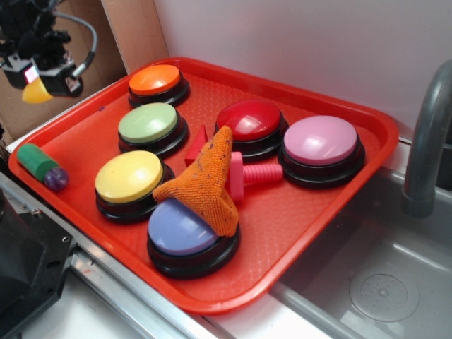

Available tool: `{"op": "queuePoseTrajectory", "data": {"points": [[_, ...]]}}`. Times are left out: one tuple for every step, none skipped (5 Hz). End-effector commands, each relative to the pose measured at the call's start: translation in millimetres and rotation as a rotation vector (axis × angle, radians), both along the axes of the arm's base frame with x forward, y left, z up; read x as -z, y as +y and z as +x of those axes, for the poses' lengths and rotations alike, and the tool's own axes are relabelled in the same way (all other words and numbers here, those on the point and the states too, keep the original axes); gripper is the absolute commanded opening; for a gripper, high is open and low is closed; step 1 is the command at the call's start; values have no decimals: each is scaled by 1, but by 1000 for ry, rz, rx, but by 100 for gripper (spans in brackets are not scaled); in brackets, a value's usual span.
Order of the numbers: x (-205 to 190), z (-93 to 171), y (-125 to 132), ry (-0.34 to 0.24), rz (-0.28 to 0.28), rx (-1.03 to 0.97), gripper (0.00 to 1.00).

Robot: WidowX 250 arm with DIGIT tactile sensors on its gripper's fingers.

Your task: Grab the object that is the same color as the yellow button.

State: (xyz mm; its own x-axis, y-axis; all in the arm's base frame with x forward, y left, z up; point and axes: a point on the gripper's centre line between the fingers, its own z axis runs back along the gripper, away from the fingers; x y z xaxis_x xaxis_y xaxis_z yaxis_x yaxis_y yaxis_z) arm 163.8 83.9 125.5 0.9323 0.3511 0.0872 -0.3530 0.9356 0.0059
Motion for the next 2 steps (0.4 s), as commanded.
{"op": "queuePoseTrajectory", "data": {"points": [[-52,11,-59,-109,-41,-2,0],[-45,11,-55,-84,-4,-34,0]]}}
